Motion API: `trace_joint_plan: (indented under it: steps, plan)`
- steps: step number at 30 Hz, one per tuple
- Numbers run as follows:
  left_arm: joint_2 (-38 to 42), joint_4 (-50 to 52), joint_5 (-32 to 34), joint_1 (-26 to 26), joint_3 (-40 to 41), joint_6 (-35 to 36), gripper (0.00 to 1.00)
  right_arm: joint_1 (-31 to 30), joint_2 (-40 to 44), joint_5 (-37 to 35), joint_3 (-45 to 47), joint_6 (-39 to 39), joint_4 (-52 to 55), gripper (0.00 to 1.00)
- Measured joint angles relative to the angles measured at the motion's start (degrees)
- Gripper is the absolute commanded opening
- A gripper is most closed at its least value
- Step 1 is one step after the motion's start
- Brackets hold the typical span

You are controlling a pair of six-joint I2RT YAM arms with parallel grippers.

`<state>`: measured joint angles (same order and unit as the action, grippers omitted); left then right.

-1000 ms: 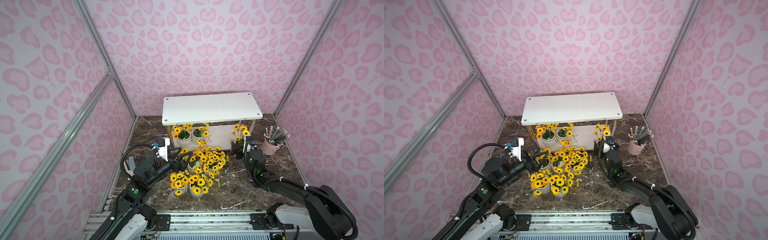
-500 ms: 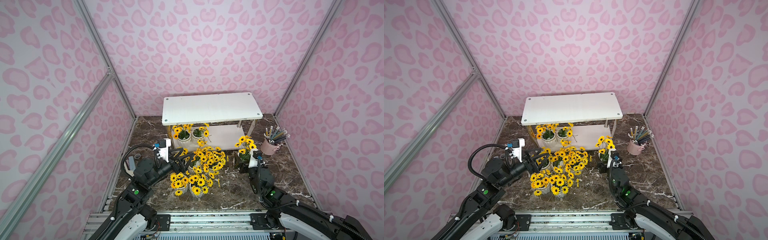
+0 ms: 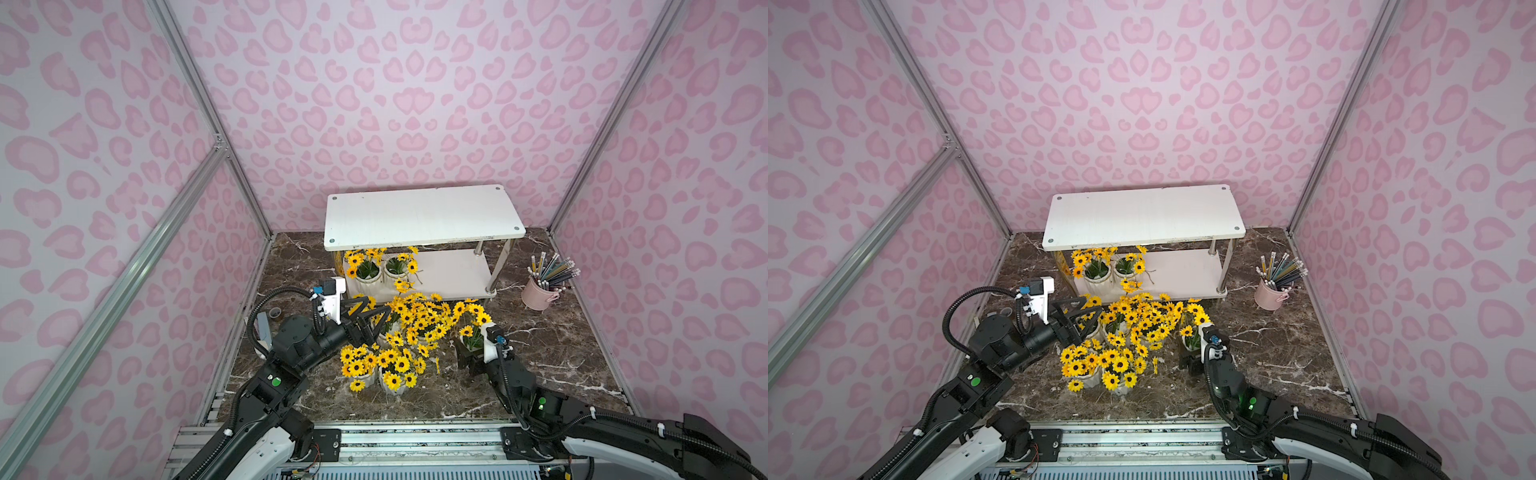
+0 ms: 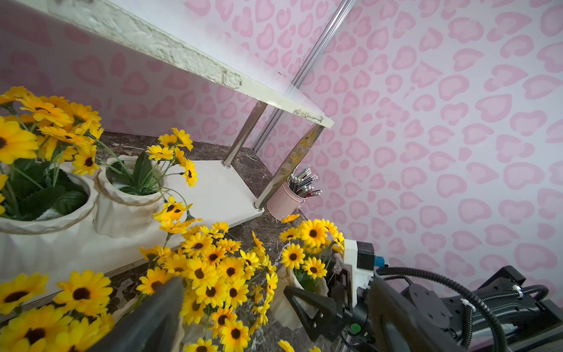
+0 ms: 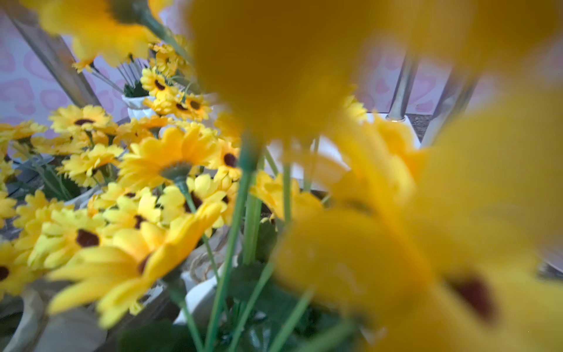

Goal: Take the sunflower pots off the shelves
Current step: Pick up the sunflower pot from the shelf, then place the sunflower pot at the center of the board.

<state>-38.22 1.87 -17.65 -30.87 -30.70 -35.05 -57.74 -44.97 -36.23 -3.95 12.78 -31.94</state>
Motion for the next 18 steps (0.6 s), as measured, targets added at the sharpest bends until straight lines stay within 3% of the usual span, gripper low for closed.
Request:
trace_joint_plan:
  steps: [5,18]
  plan:
    - [0.0,0.0,0.4,-0.1,0.0,0.2,0.97,-5.6,-5.7,-1.5,1.1,-1.5,-5.5,0.00]
    - [0.1,0.2,1.2,-0.3,-0.6,0.8,0.97,-13.7,-32.6,0.9,-2.8,-2.3,-25.6,0.00]
